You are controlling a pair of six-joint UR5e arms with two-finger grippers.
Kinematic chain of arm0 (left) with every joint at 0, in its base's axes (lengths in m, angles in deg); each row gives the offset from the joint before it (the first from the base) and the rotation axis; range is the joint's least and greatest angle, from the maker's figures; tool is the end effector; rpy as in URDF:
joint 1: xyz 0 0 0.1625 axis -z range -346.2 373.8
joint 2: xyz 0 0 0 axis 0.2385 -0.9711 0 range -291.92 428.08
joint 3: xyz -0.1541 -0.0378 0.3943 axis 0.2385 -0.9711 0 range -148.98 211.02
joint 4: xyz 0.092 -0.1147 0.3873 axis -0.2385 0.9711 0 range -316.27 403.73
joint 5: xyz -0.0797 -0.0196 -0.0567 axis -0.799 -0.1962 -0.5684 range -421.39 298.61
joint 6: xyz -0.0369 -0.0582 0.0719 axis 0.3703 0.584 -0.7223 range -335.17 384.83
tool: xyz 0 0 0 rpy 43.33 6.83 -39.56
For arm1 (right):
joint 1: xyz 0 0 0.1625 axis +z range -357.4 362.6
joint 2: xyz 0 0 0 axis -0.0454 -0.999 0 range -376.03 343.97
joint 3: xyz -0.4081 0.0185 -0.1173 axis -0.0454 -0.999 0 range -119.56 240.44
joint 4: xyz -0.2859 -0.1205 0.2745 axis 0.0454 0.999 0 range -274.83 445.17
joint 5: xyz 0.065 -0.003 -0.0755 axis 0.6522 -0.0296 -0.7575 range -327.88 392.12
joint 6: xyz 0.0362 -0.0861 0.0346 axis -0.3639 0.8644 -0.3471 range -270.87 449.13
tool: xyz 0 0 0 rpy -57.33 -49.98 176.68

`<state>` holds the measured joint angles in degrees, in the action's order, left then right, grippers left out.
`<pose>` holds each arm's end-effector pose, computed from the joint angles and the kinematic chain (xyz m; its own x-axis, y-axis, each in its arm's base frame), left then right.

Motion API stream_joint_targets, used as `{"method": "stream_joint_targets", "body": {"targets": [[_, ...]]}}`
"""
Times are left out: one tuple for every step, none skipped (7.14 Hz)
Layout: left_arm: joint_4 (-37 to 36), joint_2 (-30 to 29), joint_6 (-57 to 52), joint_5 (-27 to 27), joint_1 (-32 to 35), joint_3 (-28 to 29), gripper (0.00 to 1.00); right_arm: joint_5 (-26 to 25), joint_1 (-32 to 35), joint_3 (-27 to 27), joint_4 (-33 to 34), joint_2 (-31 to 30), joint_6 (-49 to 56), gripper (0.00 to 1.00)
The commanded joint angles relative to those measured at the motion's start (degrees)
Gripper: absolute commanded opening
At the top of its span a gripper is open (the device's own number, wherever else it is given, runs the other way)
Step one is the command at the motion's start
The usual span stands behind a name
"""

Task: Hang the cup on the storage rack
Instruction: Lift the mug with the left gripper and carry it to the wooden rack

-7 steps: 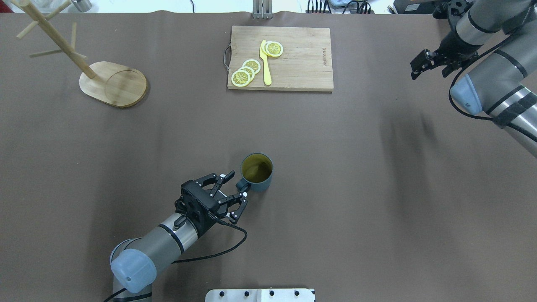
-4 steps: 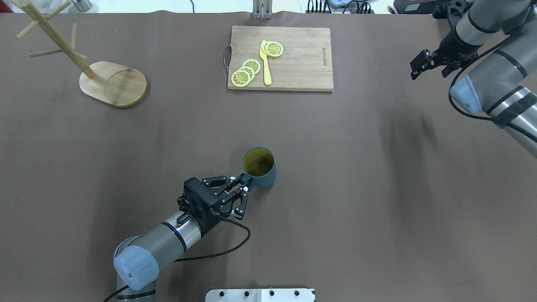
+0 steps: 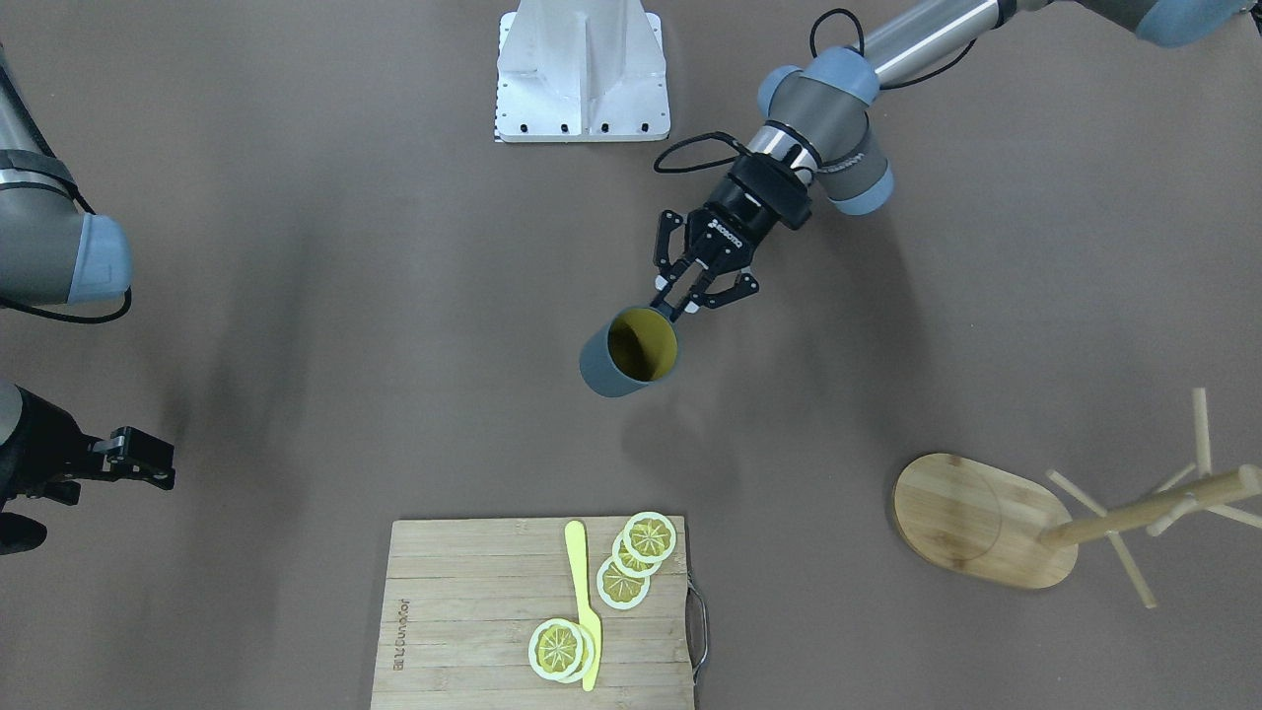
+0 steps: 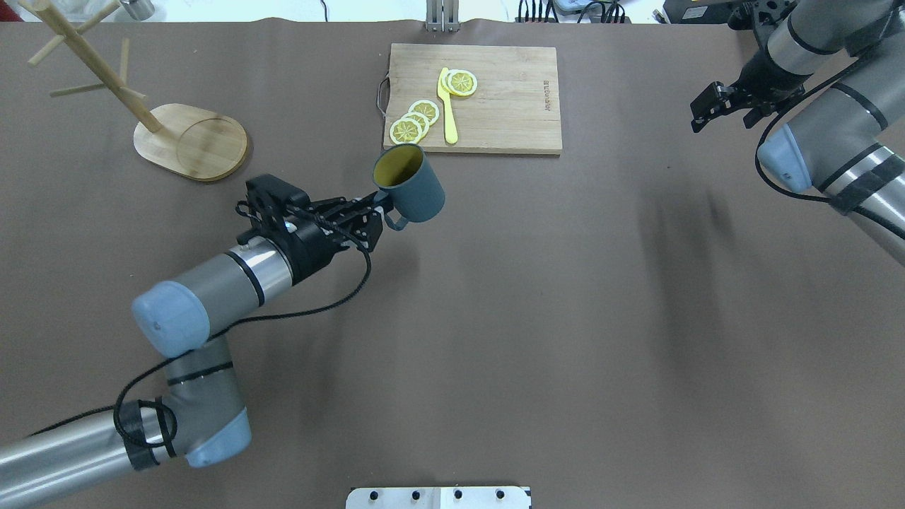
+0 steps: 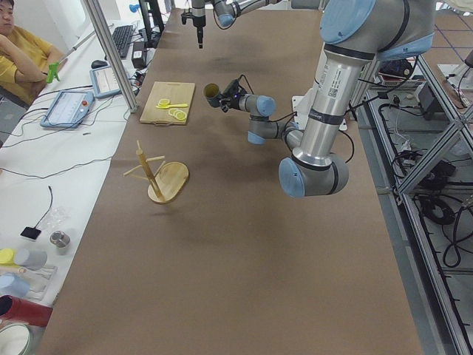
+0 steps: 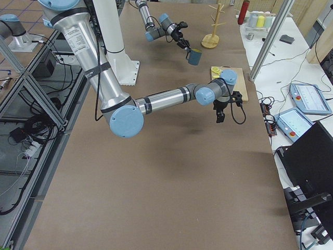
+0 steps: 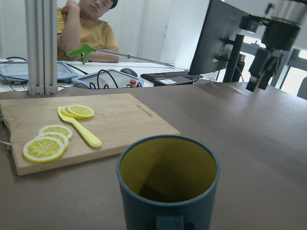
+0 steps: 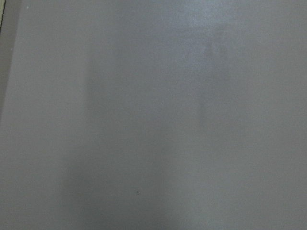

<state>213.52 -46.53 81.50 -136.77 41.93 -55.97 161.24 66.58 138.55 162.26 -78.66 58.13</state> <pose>0.4690 -0.4304 0.2877 0.2252 0.4825 -0.8464 0.6592 0.5643 0.4971 -0.2427 -0.6579 0.4560 0.6836 -0.1157 0.7207 0.0396 0.9918 0.1217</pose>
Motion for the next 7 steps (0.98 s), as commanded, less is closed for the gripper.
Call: {"method": "stream_joint_targets", "body": {"targets": [[3.0,2.0,22.4,-11.4,11.7,0.2,0.00,-1.4,0.1,-0.1,-1.9,-0.4,0.1,1.00],[5.5,2.6,37.7,-14.1,17.0,1.3,0.00,-2.5,0.0,-0.1,-2.5,-0.7,0.0,1.00],[6.3,2.3,41.6,-18.7,21.3,4.3,0.00,-2.6,0.0,-0.1,-2.6,-0.8,0.0,1.00],[7.3,2.0,50.9,-21.0,26.4,9.3,0.00,-3.4,0.0,0.1,-3.4,-0.8,-0.2,1.00],[7.8,-1.3,62.7,-24.8,29.9,13.9,0.00,-3.7,0.0,0.2,-3.8,-0.8,-0.2,1.00],[8.1,-2.1,77.4,-24.9,32.3,14.6,0.00,-3.8,0.0,0.2,-3.8,-0.7,-0.1,1.00],[9.9,-2.0,85.8,-24.8,32.8,15.6,0.00,-3.9,0.0,0.3,-3.8,-0.6,-0.1,1.00]]}}
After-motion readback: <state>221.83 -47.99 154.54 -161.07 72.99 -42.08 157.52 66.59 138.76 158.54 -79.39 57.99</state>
